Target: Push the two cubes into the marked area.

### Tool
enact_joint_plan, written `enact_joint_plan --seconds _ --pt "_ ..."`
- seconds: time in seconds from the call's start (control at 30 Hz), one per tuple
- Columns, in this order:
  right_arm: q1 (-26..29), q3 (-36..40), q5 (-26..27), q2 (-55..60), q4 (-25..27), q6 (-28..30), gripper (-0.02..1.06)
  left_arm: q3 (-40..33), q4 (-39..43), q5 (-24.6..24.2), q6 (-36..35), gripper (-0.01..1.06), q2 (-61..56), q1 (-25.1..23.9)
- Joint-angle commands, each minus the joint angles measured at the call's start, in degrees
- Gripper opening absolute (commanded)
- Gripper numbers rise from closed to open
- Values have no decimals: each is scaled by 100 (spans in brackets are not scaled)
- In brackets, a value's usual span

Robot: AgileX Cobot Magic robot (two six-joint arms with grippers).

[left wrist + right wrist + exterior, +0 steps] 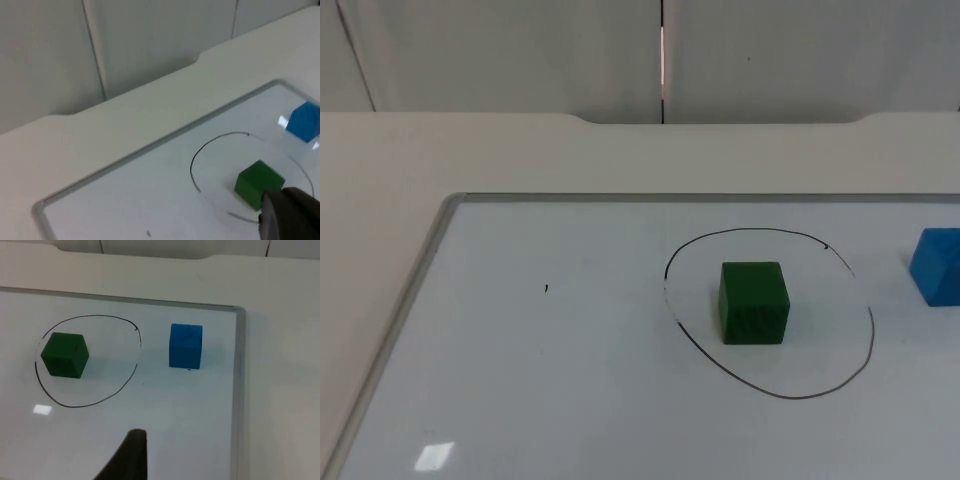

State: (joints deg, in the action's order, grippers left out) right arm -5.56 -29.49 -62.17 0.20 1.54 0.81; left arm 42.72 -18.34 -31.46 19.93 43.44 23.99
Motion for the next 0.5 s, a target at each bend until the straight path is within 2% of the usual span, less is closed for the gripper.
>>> enact_joint_plan --seconds 0.0,0.3,0.47 --pt "39 0 41 -20 -34 26 105 -36 351 -142 -352 0 -153 -8" --pt "39 0 41 -20 -34 26 105 -921 375 160 -585 0 -973 -8" --pt "39 0 41 -20 -34 26 105 -1496 612 135 -1171 0 -1656 -8"
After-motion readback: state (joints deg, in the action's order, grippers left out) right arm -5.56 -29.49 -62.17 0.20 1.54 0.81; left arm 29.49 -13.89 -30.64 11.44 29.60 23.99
